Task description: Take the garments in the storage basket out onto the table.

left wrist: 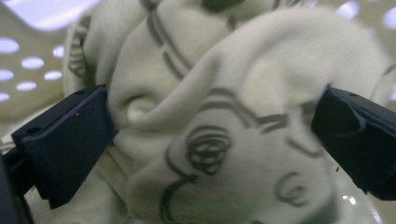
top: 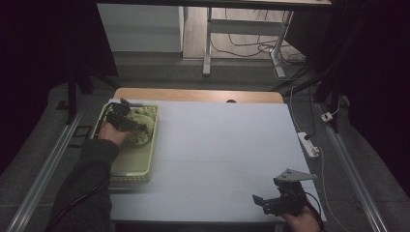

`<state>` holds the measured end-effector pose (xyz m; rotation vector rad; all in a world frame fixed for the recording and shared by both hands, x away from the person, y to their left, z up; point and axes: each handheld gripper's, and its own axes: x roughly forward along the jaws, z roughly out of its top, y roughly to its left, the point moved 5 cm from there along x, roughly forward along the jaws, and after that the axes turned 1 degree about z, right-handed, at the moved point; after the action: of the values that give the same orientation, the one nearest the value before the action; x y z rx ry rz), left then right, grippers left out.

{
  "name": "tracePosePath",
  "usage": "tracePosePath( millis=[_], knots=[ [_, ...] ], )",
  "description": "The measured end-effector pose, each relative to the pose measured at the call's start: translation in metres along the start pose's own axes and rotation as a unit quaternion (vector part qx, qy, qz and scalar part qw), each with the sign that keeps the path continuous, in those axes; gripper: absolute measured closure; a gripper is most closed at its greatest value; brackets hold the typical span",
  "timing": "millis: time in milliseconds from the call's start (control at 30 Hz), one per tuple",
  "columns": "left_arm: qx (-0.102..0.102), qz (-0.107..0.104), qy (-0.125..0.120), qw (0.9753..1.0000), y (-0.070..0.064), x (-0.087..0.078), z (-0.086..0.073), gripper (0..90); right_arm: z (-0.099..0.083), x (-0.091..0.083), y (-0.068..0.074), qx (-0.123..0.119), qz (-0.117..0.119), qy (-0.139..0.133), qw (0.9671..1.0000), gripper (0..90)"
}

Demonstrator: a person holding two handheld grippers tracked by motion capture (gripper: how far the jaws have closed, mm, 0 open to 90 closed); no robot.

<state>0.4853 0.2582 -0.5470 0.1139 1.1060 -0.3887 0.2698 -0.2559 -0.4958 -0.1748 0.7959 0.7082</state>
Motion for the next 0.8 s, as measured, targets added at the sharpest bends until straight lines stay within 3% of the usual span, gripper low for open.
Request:
tracePosePath(
  millis=[233, 267, 300, 533, 700, 800],
  knots=[
    [-0.004, -0.003, 0.008, 1.0000, 0.001, 0.010, -0.006, 5.0, 0.000, 0.000, 0.000, 0.000, 0.000, 0.001, 1.0000, 0.0],
    [-0.003, -0.004, 0.008, 1.0000, 0.000, 0.010, -0.006, 12.9, 0.000, 0.000, 0.000, -0.001, 0.000, 0.002, 1.0000, 0.0],
    [-0.002, -0.003, 0.009, 1.0000, 0.000, 0.009, -0.006, 12.9, 0.000, 0.000, 0.000, -0.001, 0.000, 0.002, 1.0000, 0.0],
    [-0.015, 0.007, 0.031, 0.9994, -0.004, 0.000, -0.005, 42.8, 0.000, 0.000, 0.001, -0.003, 0.000, 0.002, 1.0000, 0.0],
    [-0.031, 0.006, 0.037, 0.9988, -0.006, -0.005, -0.004, 51.3, 0.000, 0.000, 0.000, -0.002, -0.001, 0.002, 1.0000, 0.0],
    [-0.026, 0.005, 0.030, 0.9992, -0.006, -0.011, -0.004, 51.9, 0.000, 0.000, 0.000, -0.001, -0.001, 0.001, 1.0000, 0.0]
  ],
)
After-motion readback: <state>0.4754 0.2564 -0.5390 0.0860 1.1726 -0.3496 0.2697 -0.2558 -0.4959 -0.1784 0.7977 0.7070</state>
